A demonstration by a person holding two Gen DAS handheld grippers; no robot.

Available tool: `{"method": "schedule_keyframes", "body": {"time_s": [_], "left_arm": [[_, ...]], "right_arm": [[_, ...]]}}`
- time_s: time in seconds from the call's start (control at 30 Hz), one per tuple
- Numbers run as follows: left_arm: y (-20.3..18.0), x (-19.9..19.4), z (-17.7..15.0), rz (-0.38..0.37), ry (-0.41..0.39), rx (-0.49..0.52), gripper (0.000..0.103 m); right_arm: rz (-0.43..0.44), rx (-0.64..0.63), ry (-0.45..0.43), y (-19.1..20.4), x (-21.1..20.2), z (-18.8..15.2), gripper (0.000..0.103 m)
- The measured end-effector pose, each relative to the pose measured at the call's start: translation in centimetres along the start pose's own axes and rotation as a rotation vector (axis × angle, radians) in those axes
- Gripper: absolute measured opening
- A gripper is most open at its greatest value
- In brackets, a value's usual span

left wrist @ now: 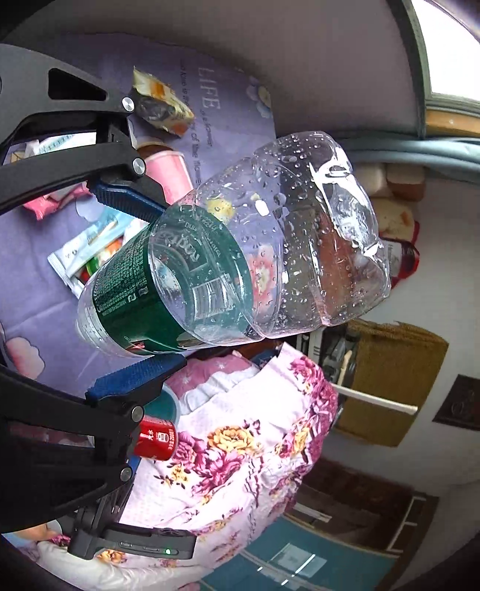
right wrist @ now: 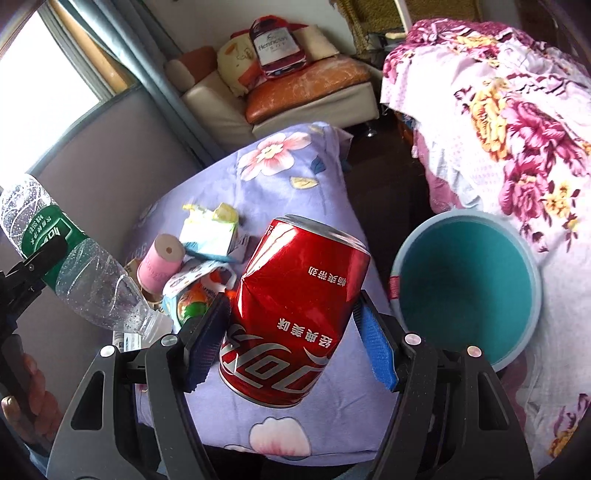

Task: Collect trash
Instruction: 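Carry the bottle over the teal bin and release it while the right tool drops the can in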

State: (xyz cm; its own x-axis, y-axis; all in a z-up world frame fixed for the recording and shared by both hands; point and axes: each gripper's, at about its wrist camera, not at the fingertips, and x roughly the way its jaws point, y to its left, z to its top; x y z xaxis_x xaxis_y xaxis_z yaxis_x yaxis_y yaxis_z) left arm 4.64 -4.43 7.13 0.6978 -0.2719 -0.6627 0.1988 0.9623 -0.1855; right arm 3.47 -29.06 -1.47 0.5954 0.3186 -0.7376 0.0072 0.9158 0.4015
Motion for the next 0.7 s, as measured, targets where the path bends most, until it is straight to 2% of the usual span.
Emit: {"method": "schedule_keyframes", "body": {"time_s": [0.13,0.3,0.5,0.7], "left_arm": [[-5.1,4.1,0.2,-0.095,0.041,0.057,0.071],[-12.0,9.6,-0.9,-0.178,0.116,0.151,0.07],[-17.1,15.6,-2.7,-0.201,0.195,0.229,0.07],[-18.6,20.5,-5.2,-0.194,0.288,0.249,0.07]], "right_arm": [[-0.111,0.06,-0.076,-5.0,-2.9,1.1,0.066],[-0.225,0.144,-0.096,-11.2,-4.5,1.1,0.066],[-0.284,0.175,-0.065,-15.8,-3.9,0.7,0.066],[-0.298,0.173,-0.009,-17.8,-2.1,0.5,0.066]]}}
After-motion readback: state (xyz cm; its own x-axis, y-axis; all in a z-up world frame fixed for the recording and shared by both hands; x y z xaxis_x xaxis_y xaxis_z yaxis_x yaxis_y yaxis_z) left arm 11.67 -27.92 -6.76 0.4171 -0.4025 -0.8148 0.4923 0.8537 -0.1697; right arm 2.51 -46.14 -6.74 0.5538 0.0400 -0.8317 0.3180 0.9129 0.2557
